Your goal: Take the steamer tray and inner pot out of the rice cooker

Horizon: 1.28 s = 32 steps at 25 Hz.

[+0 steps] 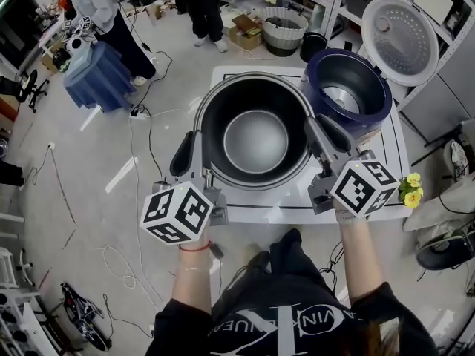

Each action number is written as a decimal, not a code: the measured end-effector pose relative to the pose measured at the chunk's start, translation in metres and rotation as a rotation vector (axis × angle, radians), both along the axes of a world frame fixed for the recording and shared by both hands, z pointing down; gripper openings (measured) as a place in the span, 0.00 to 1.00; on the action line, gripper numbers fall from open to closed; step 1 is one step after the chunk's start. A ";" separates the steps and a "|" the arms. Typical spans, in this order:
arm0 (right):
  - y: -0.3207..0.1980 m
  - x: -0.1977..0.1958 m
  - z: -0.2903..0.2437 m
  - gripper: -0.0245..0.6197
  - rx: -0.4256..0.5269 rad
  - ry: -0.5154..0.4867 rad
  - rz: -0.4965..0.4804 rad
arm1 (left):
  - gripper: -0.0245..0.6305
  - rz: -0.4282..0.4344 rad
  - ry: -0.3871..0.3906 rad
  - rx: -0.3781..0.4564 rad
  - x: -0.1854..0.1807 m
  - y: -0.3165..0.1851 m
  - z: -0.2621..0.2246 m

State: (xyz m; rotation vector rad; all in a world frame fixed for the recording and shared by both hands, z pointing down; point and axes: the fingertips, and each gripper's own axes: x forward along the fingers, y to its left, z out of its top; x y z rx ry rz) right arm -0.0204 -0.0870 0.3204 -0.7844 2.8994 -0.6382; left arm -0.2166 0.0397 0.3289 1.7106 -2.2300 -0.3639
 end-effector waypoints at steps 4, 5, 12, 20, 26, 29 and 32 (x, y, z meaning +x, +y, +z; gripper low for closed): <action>0.015 -0.003 0.020 0.15 -0.024 0.016 -0.007 | 0.13 -0.005 0.013 -0.027 -0.002 0.016 0.019; 0.018 -0.003 0.024 0.15 -0.029 0.021 -0.007 | 0.13 -0.004 0.015 -0.034 -0.003 0.019 0.023; 0.025 -0.006 0.057 0.15 -0.076 0.046 -0.008 | 0.13 -0.004 0.043 -0.086 -0.005 0.027 0.054; 0.029 -0.005 0.097 0.15 -0.135 0.089 -0.002 | 0.12 -0.001 0.078 -0.155 -0.005 0.030 0.093; 0.027 -0.007 0.121 0.15 -0.176 0.107 -0.002 | 0.12 -0.004 0.090 -0.191 -0.007 0.027 0.110; 0.027 -0.008 0.131 0.15 -0.196 0.116 -0.003 | 0.12 -0.006 0.094 -0.209 -0.008 0.028 0.117; 0.027 -0.010 0.137 0.15 -0.207 0.128 -0.007 | 0.12 -0.008 0.098 -0.225 -0.010 0.028 0.122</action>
